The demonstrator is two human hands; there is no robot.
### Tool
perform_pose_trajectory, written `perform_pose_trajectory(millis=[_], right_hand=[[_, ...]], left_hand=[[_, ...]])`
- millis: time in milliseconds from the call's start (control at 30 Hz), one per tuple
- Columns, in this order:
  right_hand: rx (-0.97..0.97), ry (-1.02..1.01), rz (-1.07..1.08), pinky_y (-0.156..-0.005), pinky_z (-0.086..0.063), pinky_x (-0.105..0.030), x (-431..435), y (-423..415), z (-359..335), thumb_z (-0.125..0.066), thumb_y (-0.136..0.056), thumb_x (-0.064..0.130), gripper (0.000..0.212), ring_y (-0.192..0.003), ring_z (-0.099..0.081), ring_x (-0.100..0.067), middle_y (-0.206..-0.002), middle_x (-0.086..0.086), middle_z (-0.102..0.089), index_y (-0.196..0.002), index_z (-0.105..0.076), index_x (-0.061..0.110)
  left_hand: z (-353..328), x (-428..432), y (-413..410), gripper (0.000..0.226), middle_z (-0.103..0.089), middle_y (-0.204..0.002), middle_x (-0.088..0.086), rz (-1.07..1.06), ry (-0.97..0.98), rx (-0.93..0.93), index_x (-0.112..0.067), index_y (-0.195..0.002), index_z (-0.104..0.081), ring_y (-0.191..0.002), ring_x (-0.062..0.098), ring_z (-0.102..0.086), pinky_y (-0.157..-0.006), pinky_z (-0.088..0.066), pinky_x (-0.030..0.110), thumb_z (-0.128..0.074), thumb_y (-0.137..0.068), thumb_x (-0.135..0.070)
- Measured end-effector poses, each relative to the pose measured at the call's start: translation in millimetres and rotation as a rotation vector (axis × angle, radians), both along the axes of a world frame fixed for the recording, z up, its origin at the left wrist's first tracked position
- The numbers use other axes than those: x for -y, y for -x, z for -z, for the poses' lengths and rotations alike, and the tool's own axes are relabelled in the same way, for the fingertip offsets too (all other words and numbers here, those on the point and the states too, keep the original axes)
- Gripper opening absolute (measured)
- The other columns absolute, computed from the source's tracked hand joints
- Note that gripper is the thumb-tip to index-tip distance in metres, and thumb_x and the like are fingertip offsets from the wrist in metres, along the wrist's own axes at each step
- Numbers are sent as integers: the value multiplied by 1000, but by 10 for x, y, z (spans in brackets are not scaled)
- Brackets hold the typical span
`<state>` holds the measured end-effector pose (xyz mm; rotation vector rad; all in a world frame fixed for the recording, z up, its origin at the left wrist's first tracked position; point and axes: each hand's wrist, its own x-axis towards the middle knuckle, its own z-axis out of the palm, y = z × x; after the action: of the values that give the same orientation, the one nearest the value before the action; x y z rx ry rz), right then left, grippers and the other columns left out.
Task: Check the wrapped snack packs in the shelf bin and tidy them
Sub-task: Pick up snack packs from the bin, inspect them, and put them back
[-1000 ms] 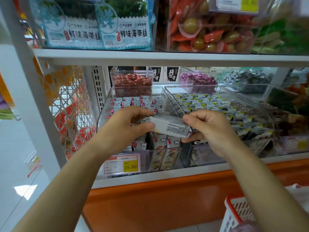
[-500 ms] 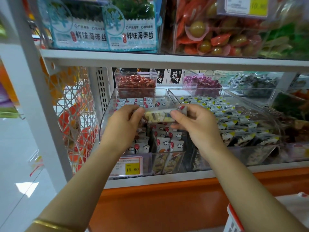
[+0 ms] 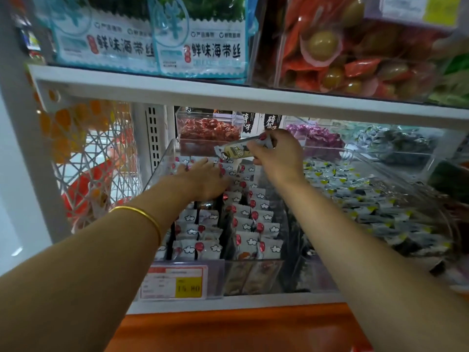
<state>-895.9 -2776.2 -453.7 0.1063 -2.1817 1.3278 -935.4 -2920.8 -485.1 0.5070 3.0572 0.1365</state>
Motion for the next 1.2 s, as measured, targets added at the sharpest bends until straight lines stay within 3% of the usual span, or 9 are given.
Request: perform_pose_trajectory(millis=[133, 300, 433, 533, 700, 767, 867, 1033, 1200], right_hand=[[-16, -62, 7, -84, -52, -47, -19, 102, 2, -65, -86, 16, 17, -91, -62, -29, -92, -8, -59, -90, -58, 1], [-10, -246, -52, -78, -53, -38, 111, 311, -71, -64, -86, 14, 21, -85, -57, -22, -88, -2, -52, -100, -58, 0], [21, -418, -75, -69, -41, -30, 210, 488, -71, -62, -85, 10, 22, -84, -49, -19, -93, -7, -53, -103, -53, 1], [64, -535, -112, -66, -32, -26, 300, 598, -24, -63, -85, 12, 21, -82, -45, -19, -91, -6, -49, -100, -51, 5], [154, -667, -200, -66, -40, -25, 468, 704, 6, -69, -81, 18, 32, -87, -52, -18, -99, -7, -56, -107, -59, 3], [239, -788, -268, -79, -48, -34, 514, 741, 76, -61, -89, 19, 24, -96, -59, -24, -107, -12, -64, -106, -64, 3], [316, -985, -239, -103, -39, -47, 532, 770, 171, -49, -95, 14, 26, -122, -49, -26, -127, -5, -60, -115, -65, 15], [267, -723, -246, -90, -43, -31, 469, 829, 112, -44, -95, 7, 25, -108, -58, -21, -118, -8, -63, -104, -66, 10], [169, -850, 70, -96, -46, -39, 564, 1027, 175, -50, -92, 9, 17, -106, -55, -24, -113, -9, -61, -101, -64, 11]], left_hand=[[47, 14, 47, 58, -33, -145, 15, -58, 54, 89, -18, -137, -42, -138, 34, -20, -108, -11, 66, -12, -97, -47], [19, 104, -9, 70, -42, -141, 8, -28, 170, 85, -14, -110, -59, -142, 22, -16, -109, -5, 60, -6, -94, -56], [10, 159, -124, 49, -45, -136, 6, 23, 162, 8, -18, -89, -49, -141, 20, -18, -107, -12, 59, -12, -98, -49], [17, 180, -199, 61, -37, -145, 4, 22, 149, 4, -13, -111, -55, -143, 18, -11, -109, -9, 57, -10, -97, -51], [49, 232, -358, 49, -32, -148, 3, 42, 7, -67, -16, -116, -50, -143, 18, -9, -109, -7, 58, -17, -97, -47], [99, 265, -431, 52, -24, -152, 1, 39, -36, -95, -17, -133, -42, -144, 19, -3, -110, -4, 58, -18, -97, -46], [151, 291, -510, 54, -11, -157, 1, 27, -77, -98, -19, -142, -32, -145, 19, 4, -113, 3, 54, -19, -98, -46], [183, 293, -533, 59, 2, -159, 1, 9, -113, -81, -19, -150, -13, -144, 17, 9, -115, 6, 49, -19, -97, -47], [182, 296, -558, 58, 2, -159, 2, -3, -137, -70, -19, -149, -14, -144, 17, 10, -114, 7, 47, -19, -98, -47]])
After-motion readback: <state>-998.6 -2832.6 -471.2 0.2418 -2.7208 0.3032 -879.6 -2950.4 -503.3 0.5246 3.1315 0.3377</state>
